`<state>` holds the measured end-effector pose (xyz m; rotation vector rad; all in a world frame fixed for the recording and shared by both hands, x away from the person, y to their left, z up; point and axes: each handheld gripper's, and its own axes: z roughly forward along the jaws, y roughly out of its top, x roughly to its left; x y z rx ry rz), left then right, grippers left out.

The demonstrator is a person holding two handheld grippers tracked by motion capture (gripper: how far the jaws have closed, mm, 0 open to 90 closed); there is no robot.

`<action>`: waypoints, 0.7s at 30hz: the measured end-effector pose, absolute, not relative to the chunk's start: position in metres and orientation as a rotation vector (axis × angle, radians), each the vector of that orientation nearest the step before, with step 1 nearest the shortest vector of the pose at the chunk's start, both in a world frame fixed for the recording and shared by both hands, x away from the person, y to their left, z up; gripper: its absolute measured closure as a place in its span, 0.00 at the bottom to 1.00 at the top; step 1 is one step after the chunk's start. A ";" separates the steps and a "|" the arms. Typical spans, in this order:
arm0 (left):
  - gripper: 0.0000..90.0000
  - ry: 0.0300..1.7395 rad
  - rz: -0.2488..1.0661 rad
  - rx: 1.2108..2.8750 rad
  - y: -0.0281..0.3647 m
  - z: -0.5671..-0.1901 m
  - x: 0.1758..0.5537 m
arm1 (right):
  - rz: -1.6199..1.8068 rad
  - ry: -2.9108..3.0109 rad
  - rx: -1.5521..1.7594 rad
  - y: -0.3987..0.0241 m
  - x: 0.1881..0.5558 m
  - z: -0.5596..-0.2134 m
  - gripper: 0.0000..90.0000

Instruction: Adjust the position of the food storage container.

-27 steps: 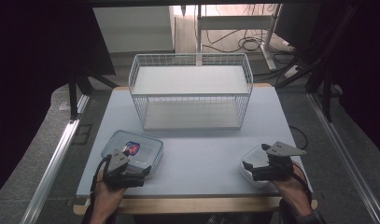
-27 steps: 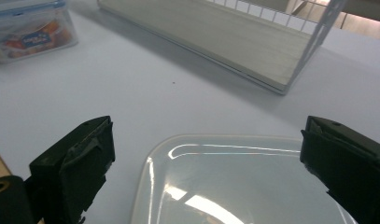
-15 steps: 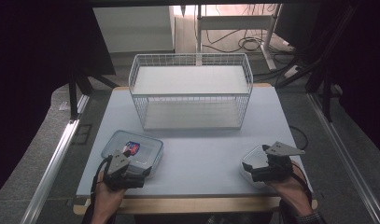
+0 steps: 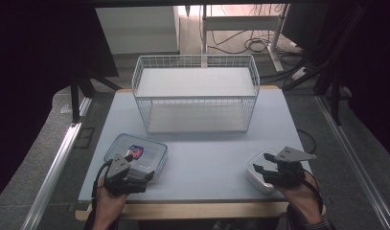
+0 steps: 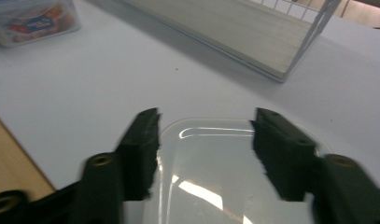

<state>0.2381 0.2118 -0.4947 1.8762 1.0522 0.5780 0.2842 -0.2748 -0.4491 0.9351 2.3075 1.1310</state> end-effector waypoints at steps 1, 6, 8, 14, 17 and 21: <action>0.05 1.057 0.574 1.875 0.212 -0.494 0.238 | 1.128 2.336 0.917 -0.275 0.281 -0.448 0.70; 0.06 1.058 0.572 1.874 0.212 -0.494 0.237 | 1.104 2.383 0.886 -0.274 0.274 -0.447 0.87; 0.06 1.054 0.568 1.879 0.211 -0.494 0.237 | 1.111 2.407 0.893 -0.274 0.271 -0.448 0.94; 0.06 1.052 0.569 1.888 0.209 -0.494 0.237 | 1.153 2.446 0.907 -0.276 0.264 -0.451 0.96; 0.06 1.055 0.579 1.893 0.209 -0.495 0.237 | 1.144 2.471 0.893 -0.273 0.260 -0.454 0.96; 0.06 1.061 0.579 1.897 0.209 -0.495 0.238 | 1.087 2.530 0.885 -0.267 0.261 -0.465 0.97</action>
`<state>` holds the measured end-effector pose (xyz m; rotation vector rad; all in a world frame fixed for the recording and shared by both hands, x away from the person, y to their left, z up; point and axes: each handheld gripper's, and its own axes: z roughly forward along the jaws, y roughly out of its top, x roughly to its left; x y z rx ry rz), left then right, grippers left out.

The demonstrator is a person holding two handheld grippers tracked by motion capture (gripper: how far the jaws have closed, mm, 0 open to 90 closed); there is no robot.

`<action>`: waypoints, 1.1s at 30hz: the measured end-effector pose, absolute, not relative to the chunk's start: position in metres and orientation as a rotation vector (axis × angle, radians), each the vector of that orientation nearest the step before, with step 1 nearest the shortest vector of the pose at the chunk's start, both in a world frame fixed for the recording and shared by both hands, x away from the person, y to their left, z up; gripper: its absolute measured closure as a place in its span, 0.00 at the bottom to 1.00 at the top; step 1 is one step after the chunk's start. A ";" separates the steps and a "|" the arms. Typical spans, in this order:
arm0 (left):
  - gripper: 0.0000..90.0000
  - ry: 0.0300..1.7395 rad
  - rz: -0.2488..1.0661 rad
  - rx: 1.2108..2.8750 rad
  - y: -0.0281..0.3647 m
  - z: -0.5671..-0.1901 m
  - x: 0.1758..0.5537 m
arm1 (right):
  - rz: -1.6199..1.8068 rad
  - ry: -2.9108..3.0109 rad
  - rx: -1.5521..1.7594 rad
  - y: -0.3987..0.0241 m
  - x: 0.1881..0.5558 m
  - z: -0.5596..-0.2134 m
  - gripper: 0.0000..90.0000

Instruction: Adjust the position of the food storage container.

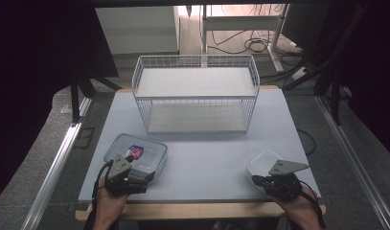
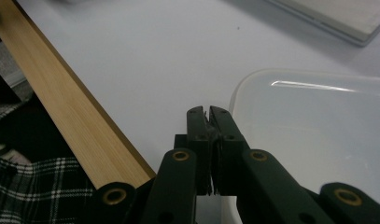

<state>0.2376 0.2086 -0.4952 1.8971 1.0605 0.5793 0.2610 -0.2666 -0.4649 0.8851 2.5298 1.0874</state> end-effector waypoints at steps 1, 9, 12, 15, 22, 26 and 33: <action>0.06 1.062 0.578 1.901 0.208 -0.495 0.238 | 1.074 2.543 0.883 -0.266 0.262 -0.467 0.97; 0.06 1.063 0.583 1.911 0.207 -0.496 0.238 | 1.038 2.537 0.895 -0.267 0.271 -0.472 0.99; 0.06 1.070 0.582 1.910 0.207 -0.497 0.239 | 1.028 2.524 0.911 -0.271 0.281 -0.473 0.99; 0.06 1.074 0.579 1.910 0.207 -0.497 0.241 | 1.042 2.506 0.952 -0.277 0.292 -0.474 0.99; 0.05 1.068 0.568 1.911 0.206 -0.498 0.244 | 1.059 2.452 1.028 -0.286 0.321 -0.475 0.99; 0.05 1.076 0.561 1.916 0.207 -0.498 0.247 | 1.030 2.433 1.032 -0.286 0.334 -0.474 0.99; 0.04 1.089 0.535 1.934 0.208 -0.499 0.251 | 1.011 2.376 1.072 -0.291 0.358 -0.472 0.99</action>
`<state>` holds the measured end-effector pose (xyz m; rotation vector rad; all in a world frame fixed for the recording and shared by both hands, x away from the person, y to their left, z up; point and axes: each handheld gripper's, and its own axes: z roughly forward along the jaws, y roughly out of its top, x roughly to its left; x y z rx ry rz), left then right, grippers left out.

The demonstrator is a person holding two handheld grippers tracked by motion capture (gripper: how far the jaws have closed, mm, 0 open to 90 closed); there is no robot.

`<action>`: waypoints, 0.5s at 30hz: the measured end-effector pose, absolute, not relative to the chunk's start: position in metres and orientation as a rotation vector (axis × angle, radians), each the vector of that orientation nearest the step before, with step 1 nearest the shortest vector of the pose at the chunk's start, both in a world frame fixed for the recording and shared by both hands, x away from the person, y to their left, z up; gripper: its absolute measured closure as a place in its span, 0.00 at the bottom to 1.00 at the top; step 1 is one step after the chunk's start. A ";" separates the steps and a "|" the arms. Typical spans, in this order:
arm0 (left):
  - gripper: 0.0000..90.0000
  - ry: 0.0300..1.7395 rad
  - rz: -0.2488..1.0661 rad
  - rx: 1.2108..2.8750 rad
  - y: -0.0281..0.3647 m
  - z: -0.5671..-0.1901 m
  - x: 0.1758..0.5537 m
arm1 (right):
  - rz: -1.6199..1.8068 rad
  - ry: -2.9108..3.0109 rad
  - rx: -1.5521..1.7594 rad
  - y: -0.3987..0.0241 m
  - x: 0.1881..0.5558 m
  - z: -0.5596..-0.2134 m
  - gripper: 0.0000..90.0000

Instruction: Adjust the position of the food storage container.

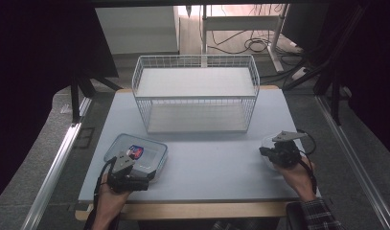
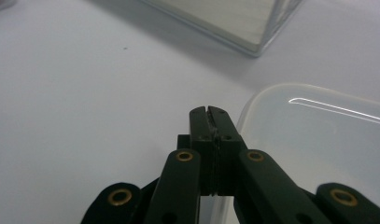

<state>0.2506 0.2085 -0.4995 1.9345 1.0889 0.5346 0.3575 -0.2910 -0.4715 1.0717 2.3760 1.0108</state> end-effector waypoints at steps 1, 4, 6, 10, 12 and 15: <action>0.04 1.086 0.530 1.929 0.209 -0.499 0.251 | 1.013 2.373 1.077 -0.292 0.359 -0.472 0.99; 0.04 1.086 0.551 1.950 0.212 -0.495 0.253 | 1.004 2.366 1.077 -0.291 0.357 -0.471 0.99; 0.06 1.085 0.557 1.953 0.214 -0.494 0.254 | 1.009 2.364 1.073 -0.290 0.356 -0.471 0.99; 0.18 1.117 0.580 1.943 0.232 -0.487 0.260 | 1.046 2.364 1.059 -0.285 0.347 -0.467 0.99; 0.21 1.146 0.579 1.928 0.243 -0.482 0.262 | 1.053 2.368 1.052 -0.283 0.345 -0.467 0.99; 0.36 1.198 0.595 1.904 0.266 -0.477 0.270 | 1.059 2.396 1.006 -0.275 0.339 -0.467 0.99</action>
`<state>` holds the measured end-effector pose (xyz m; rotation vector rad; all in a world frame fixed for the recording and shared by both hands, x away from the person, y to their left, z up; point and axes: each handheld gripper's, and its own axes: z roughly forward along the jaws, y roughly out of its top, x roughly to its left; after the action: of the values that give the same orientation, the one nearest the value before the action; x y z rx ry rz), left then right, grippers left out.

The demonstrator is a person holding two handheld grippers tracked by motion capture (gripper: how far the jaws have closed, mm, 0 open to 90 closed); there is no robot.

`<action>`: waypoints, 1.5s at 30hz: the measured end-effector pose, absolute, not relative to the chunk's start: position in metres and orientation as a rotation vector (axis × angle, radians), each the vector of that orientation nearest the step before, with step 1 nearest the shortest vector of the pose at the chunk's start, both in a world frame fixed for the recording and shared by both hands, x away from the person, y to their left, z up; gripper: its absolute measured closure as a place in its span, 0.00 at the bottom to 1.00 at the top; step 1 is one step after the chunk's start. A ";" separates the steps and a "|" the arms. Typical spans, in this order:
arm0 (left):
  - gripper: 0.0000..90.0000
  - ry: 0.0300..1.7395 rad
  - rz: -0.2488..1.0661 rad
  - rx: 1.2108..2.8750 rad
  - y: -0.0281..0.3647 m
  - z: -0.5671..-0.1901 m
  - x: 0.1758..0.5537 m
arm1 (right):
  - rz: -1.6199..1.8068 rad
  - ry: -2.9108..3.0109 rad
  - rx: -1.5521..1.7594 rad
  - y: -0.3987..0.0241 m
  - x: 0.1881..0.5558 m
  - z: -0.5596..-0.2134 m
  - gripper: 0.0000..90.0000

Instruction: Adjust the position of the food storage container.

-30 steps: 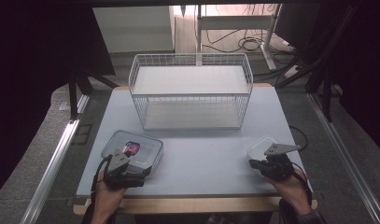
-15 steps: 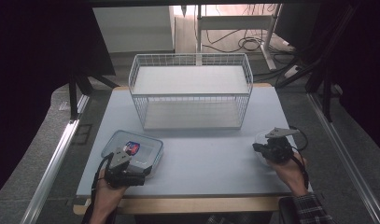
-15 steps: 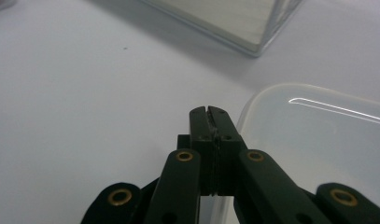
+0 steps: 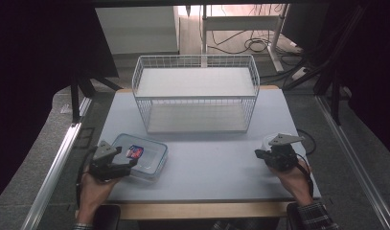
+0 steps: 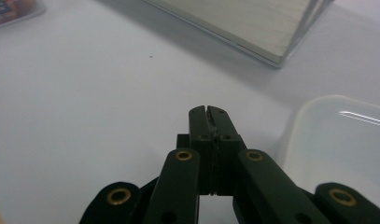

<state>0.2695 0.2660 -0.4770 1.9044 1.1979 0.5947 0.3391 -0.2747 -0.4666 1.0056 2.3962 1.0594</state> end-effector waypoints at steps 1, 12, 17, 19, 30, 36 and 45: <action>0.42 1.198 0.595 1.904 0.266 -0.477 0.270 | 1.061 2.400 0.990 -0.273 0.338 -0.466 0.99; 0.96 1.360 0.648 1.801 0.320 -0.488 0.280 | 1.089 2.417 0.940 -0.263 0.327 -0.465 0.98; 1.00 1.459 0.653 1.792 0.341 -0.503 0.281 | 1.087 2.435 0.925 -0.260 0.324 -0.467 0.99; 1.00 1.475 0.619 1.822 0.343 -0.514 0.283 | 1.103 2.433 0.914 -0.259 0.323 -0.467 0.99; 1.00 1.463 0.569 1.871 0.329 -0.520 0.283 | 1.126 2.467 0.890 -0.252 0.317 -0.468 0.98; 1.00 1.408 0.529 1.897 0.312 -0.518 0.287 | 1.128 2.473 0.897 -0.251 0.317 -0.469 0.98; 1.00 1.318 0.478 1.940 0.281 -0.514 0.299 | 1.157 2.465 0.923 -0.248 0.318 -0.469 0.98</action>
<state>0.2991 0.2805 -0.5142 1.9404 1.3181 0.4777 0.3181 -0.2478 -0.4694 0.9234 2.4648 1.1573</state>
